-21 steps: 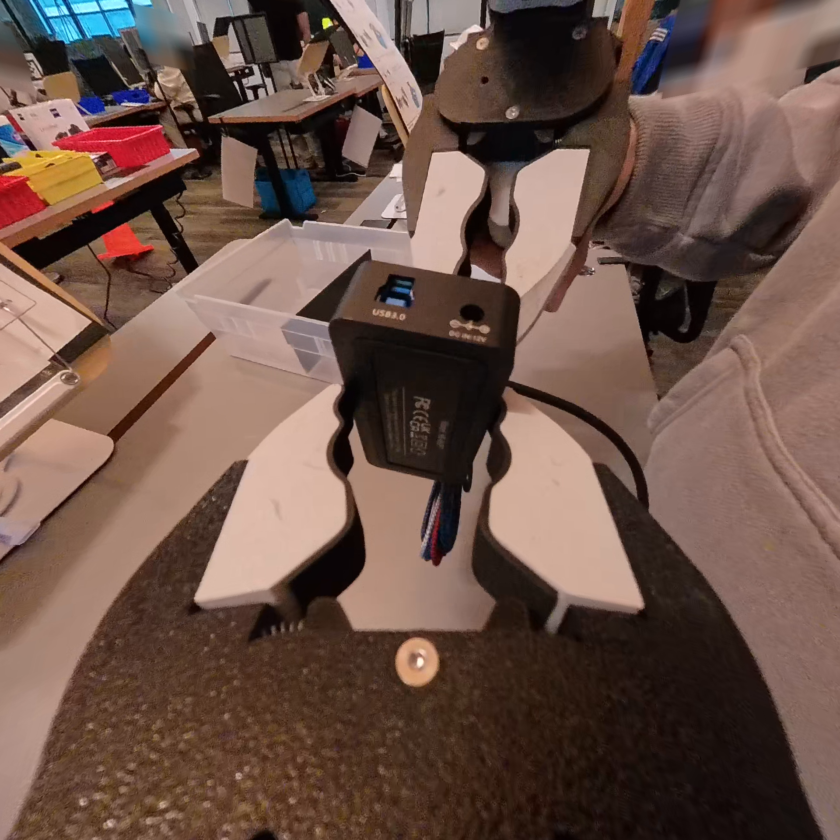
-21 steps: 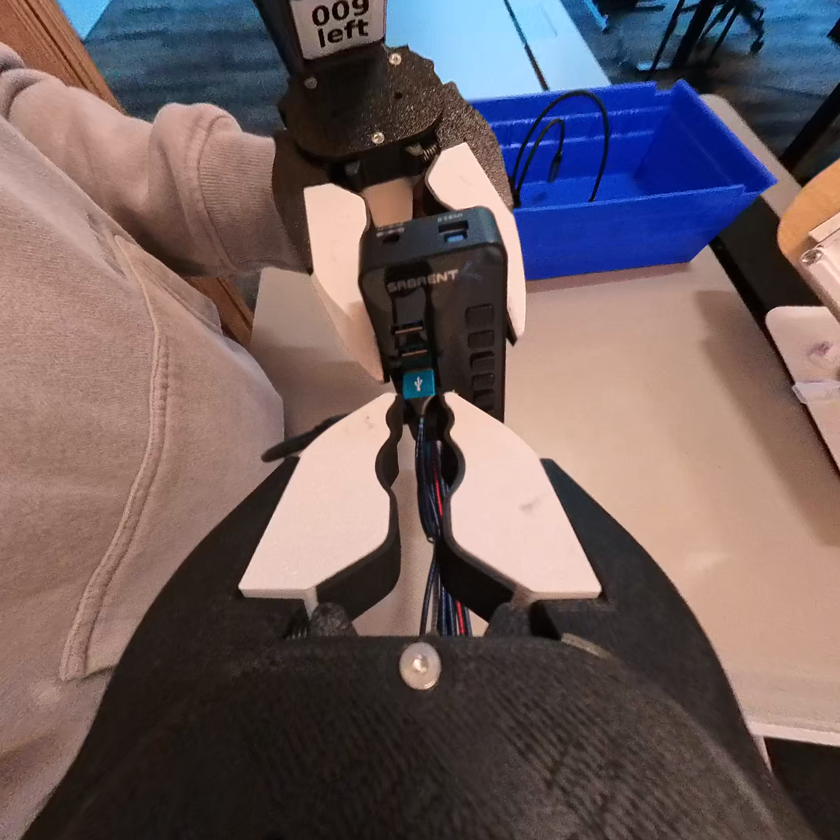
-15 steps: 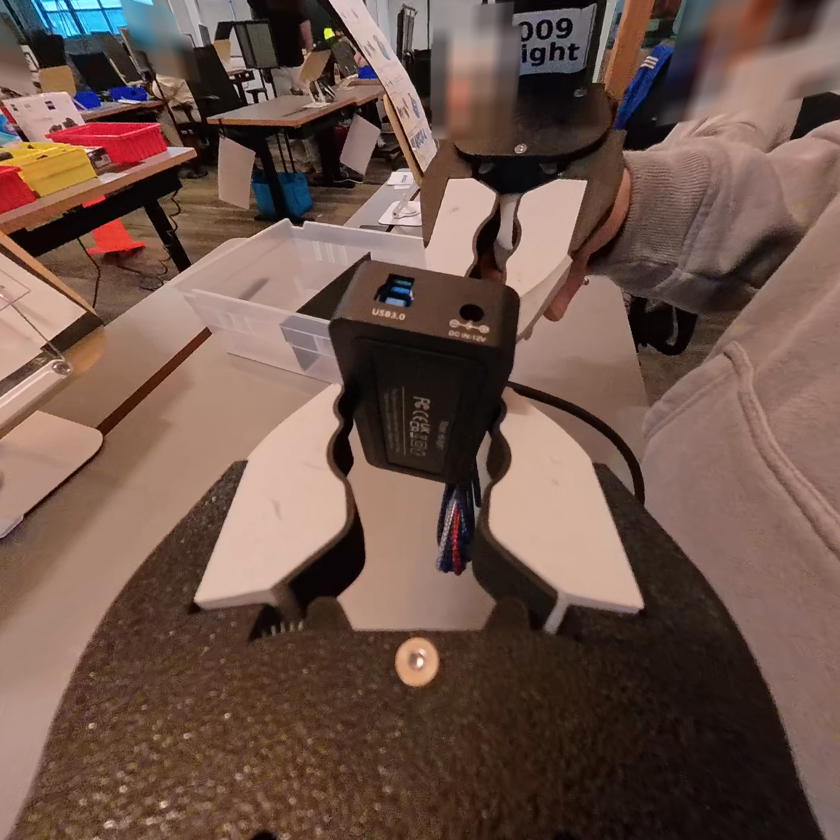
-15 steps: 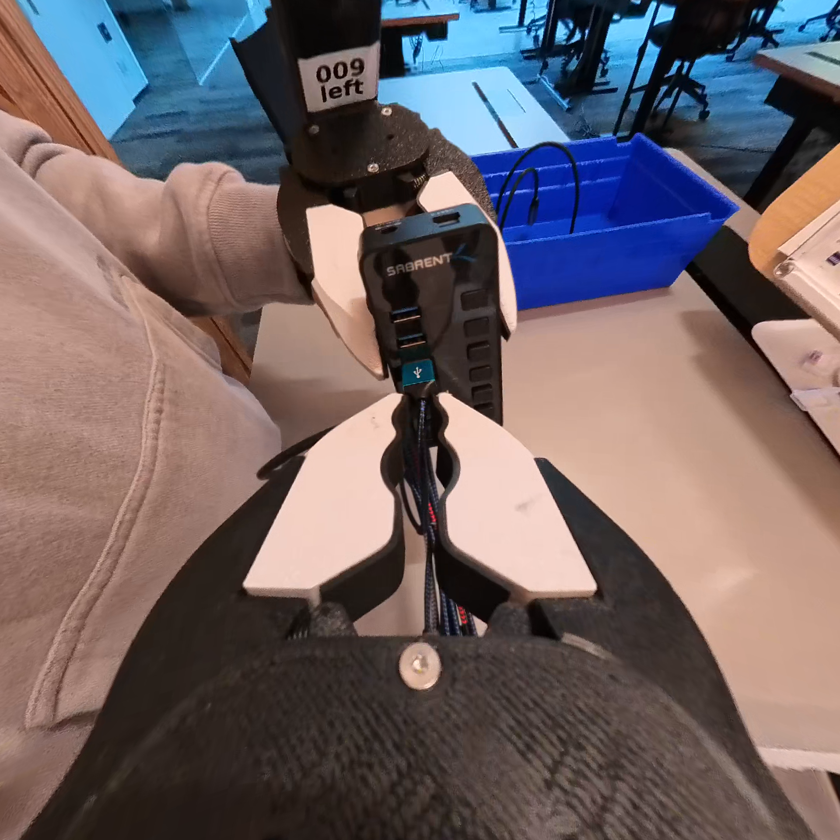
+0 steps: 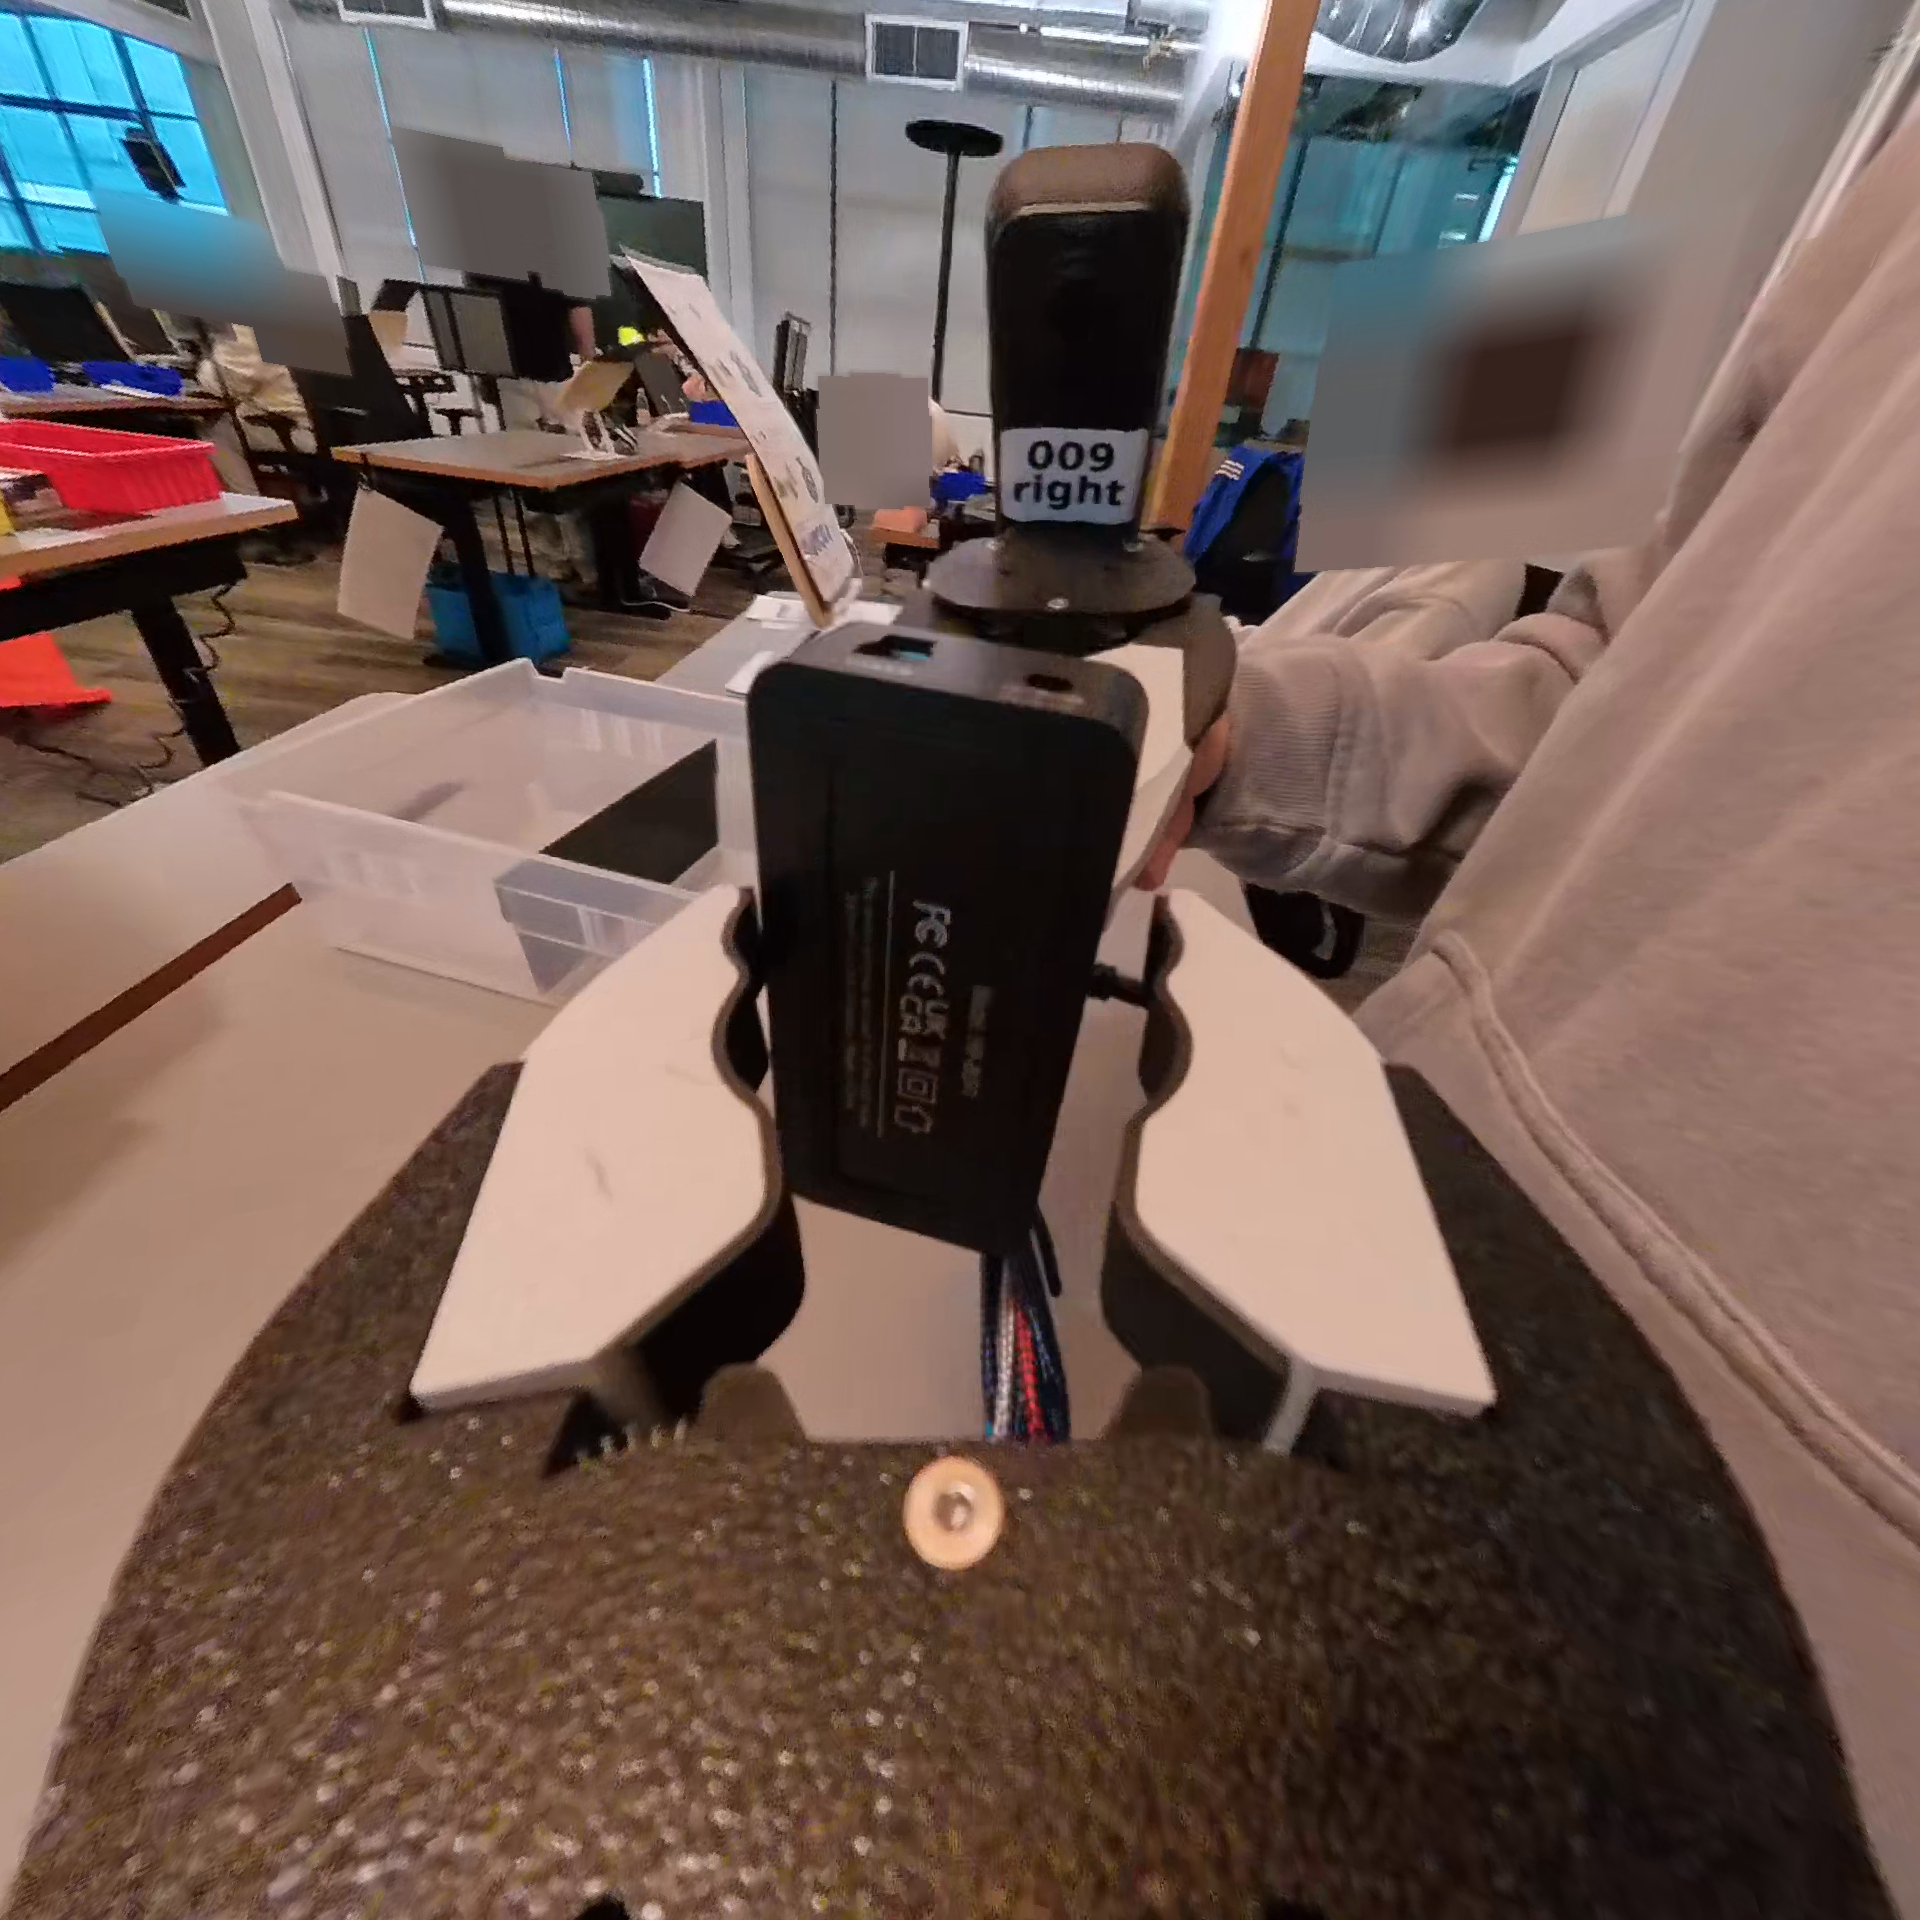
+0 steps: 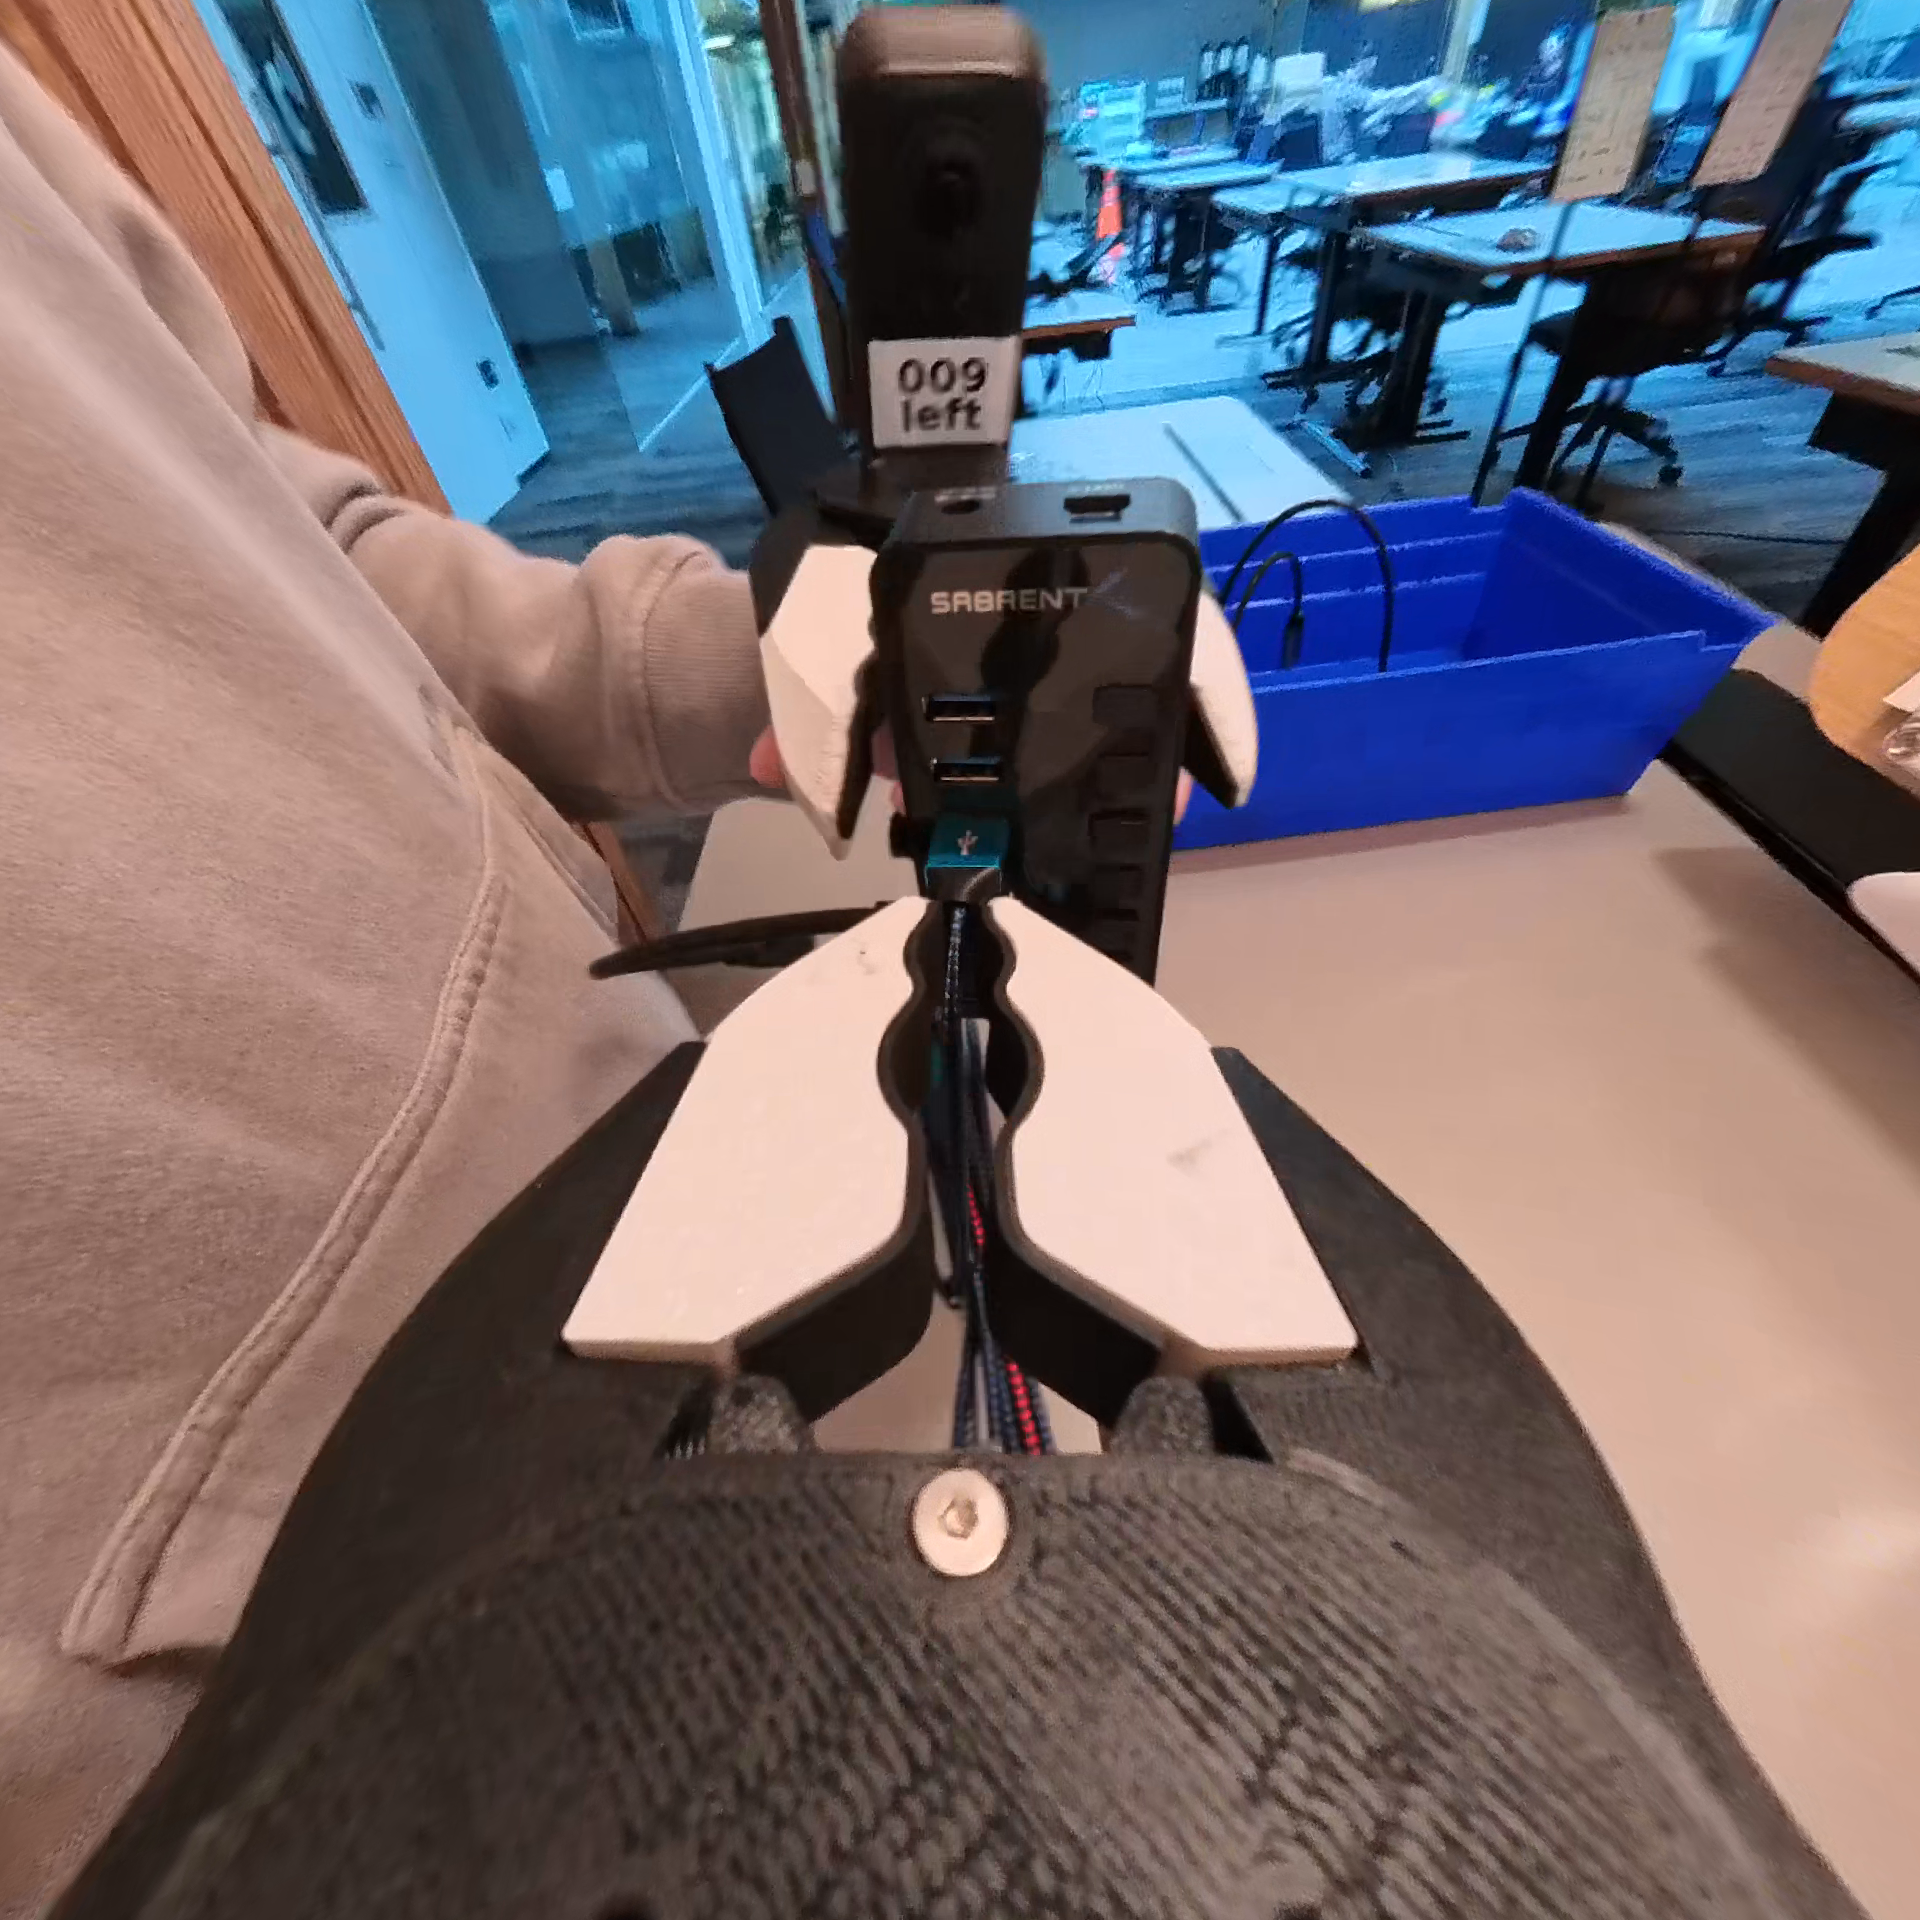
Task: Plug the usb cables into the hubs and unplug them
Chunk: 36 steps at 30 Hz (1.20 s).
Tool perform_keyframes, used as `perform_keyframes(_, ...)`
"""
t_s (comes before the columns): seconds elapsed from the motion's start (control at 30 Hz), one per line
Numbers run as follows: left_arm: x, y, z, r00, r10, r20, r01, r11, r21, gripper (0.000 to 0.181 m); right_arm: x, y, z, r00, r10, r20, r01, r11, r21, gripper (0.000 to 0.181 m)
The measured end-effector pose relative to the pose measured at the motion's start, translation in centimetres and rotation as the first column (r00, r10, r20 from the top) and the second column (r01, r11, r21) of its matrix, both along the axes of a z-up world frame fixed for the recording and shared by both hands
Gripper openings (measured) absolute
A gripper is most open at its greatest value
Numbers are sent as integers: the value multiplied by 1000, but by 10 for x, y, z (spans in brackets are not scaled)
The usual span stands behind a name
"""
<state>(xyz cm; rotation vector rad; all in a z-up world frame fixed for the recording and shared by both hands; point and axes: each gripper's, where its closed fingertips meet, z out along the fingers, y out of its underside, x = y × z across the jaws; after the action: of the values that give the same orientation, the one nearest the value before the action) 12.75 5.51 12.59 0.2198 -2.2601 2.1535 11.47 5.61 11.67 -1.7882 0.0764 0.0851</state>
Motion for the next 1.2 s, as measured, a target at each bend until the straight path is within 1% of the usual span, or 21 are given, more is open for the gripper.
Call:
perform_keyframes(0.03,-5,-5,0,999,-40,-14,40,999,-6,68,-2,1,-2,1000,24,-9,-24,1000,-11,4)
perform_keyframes(0.07,-5,-8,-1,999,-44,-12,44,999,-4,72,-7,3,-3,998,60,-1,-60,998,-20,4)
perform_keyframes(0.1,-1,-8,-3,1000,-18,24,18,1000,14,68,-8,3,-6,998,63,18,-62,997,-45,4)
perform_keyframes(0.17,5,-7,-5,997,16,81,-20,999,48,68,0,3,-8,1000,17,12,-16,997,-78,4)
perform_keyframes(0.27,7,-8,-1,997,30,66,-31,999,19,68,2,2,-3,1000,21,-8,-22,999,-43,4)
perform_keyframes(0.3,8,-7,-2,997,42,66,-44,998,32,67,3,2,-4,1000,13,-9,-13,999,-38,4)
perform_keyframes(0.4,11,-5,-16,992,60,107,-75,988,137,67,5,2,-15,1000,-8,-27,5,995,-103,4)
perform_keyframes(0.5,13,0,-35,990,68,122,-96,965,245,64,9,-4,-24,999,-42,21,46,968,-247,4)
perform_keyframes(0.57,9,-2,-33,992,64,105,-86,971,223,64,5,-7,-19,999,-21,38,31,957,-288,4)
perform_keyframes(0.63,5,-6,-30,993,46,111,-69,974,215,64,1,-10,-17,999,12,39,1,952,-306,4)
perform_keyframes(0.67,3,-8,-26,993,38,115,-59,981,187,64,-1,-11,-16,999,26,35,-15,955,-297,4)
perform_keyframes(0.73,-1,-12,-7,992,35,122,-43,997,58,65,-4,-9,-10,998,56,15,-51,970,-238,3)
perform_keyframes(0.8,0,-14,0,991,55,122,-54,999,-10,68,-7,-6,-4,997,75,19,-70,980,-185,3)
perform_keyframes(0.87,0,-18,-4,996,37,82,-36,999,-13,75,-12,-2,-3,995,100,14,-96,981,-169,3)
perform_keyframes(0.9,-1,-19,-5,998,23,57,-22,1000,-18,81,-13,1,-3,995,100,24,-94,982,-166,3)
perform_keyframes(1.0,-9,-16,-5,997,-51,54,53,998,-32,81,-16,1,-8,990,136,39,-127,977,-173,3)
perform_keyframes(1.07,-14,-15,-7,993,-117,8,117,993,-16,82,-17,-3,-7,982,186,43,-179,974,-141,3)
perform_keyframes(1.1,-13,-17,-12,992,-126,-29,126,992,3,91,-18,-4,-5,977,210,41,-204,971,-123,3)
perform_keyframes(1.13,-12,-19,-16,990,-130,-50,131,991,24,92,-16,-4,-5,977,208,41,-201,972,-123,3)
perform_keyframes(1.17,-15,-22,-17,988,-147,-45,149,989,27,83,-13,-3,-7,979,198,44,-191,971,-142,3)
perform_keyframes(1.2,-17,-25,-15,989,-144,-22,145,989,13,83,-13,-1,-8,977,206,50,-196,969,-147,3)
